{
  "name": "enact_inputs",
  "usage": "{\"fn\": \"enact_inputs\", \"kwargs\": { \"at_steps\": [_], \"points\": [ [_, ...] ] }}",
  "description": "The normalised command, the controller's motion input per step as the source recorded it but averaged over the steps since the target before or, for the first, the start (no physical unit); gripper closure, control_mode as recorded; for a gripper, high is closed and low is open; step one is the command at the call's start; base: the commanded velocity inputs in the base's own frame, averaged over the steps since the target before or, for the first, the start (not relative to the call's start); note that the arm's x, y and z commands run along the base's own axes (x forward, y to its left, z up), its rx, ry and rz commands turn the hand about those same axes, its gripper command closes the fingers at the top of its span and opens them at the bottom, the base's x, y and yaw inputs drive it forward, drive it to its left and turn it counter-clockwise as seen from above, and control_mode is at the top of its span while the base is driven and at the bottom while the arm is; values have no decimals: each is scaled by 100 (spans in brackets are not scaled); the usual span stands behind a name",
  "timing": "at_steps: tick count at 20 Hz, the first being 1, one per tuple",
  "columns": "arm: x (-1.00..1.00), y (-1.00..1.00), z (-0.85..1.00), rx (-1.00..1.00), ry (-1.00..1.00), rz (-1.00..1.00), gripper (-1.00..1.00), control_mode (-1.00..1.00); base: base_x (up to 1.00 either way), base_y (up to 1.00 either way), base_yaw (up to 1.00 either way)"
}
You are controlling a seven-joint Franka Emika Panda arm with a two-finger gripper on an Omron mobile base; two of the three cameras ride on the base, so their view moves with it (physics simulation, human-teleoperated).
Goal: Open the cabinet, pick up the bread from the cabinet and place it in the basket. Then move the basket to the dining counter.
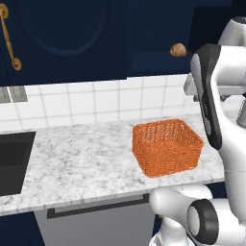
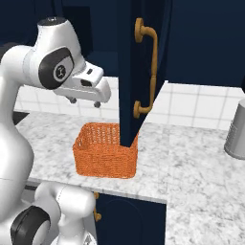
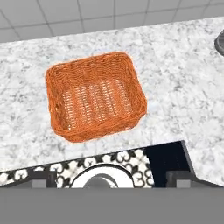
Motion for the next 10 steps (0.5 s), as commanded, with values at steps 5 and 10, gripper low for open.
{"fn": "enact_inputs", "kwargs": {
  "at_steps": [5,10],
  "points": [
    [49,0,46,8,-47,-40,-100,-100,0,0,0],
    [59,-14,52,3,-19,-34,-100,-100,0,0,0]
  ]
}}
